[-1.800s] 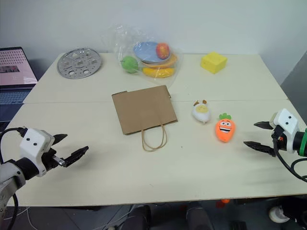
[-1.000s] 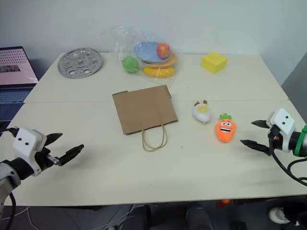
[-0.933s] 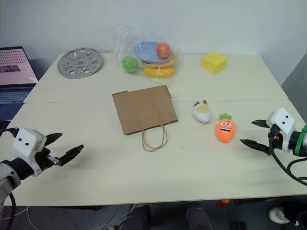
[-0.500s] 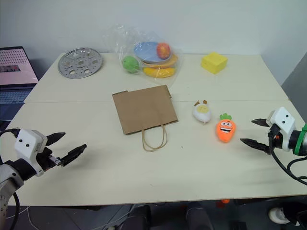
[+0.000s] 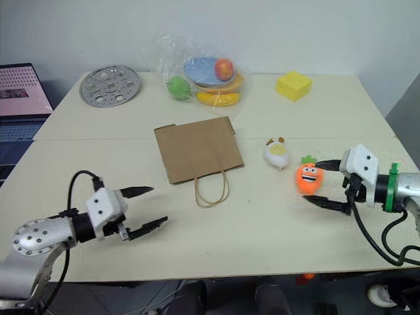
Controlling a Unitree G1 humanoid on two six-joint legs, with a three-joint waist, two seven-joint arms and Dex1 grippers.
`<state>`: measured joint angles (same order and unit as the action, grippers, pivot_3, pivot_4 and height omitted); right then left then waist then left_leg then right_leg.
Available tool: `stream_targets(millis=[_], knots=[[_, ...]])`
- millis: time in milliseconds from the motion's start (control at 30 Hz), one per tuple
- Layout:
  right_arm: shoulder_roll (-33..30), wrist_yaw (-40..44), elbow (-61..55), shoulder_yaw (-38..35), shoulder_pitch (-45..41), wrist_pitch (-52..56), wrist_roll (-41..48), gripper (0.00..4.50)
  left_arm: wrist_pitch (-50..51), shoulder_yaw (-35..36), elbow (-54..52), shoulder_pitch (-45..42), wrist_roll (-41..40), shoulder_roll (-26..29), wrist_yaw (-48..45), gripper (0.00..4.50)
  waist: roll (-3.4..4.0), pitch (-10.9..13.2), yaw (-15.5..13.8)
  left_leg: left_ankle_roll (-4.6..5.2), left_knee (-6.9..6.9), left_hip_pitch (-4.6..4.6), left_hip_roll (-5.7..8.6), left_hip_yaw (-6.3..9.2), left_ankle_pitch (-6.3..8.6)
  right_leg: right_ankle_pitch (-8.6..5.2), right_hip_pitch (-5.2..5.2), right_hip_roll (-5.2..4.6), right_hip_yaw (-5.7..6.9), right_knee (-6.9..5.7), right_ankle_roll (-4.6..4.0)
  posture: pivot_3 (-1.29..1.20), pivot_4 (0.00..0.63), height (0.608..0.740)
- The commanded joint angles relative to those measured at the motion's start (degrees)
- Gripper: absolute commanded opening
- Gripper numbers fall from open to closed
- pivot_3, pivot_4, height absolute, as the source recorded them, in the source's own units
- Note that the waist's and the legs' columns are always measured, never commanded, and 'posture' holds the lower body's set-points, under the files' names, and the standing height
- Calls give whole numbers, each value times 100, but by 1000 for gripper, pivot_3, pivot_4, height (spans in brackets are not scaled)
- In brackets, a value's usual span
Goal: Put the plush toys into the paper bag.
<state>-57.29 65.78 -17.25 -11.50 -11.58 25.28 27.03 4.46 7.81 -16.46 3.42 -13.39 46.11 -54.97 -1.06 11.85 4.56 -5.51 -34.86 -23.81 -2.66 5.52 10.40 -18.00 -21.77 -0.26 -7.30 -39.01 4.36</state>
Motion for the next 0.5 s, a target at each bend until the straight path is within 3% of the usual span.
stream_targets(millis=[33, 233, 500], knots=[[104, -130, -757, 130, -119, 324, 405, 4500, -575, -484, 337, -466, 364, -68, -128, 4447, 1, 0, -4, 0, 0, 0, 0, 1, 0, 0, 0, 1, 1, 0, 0, 0, 150, 740], [251, -450, -1281, 206, 48, 651, 555, 4500, -1307, -1178, 1373, -1328, 938, -686, 162, 4447, -1, 0, -65, 0, -5, -8, 5, 4, 0, 8, 2, 0, -1, 4, 14, 0, 150, 740], [288, -632, -1497, 234, 131, 750, 639, 4500, -2373, -1634, 2376, -1821, 1401, -1046, 325, 4447, 0, -1, -131, 0, -4, -5, 4, 14, 0, 27, 2, 2, 4, 0, 25, 0, 150, 740]])
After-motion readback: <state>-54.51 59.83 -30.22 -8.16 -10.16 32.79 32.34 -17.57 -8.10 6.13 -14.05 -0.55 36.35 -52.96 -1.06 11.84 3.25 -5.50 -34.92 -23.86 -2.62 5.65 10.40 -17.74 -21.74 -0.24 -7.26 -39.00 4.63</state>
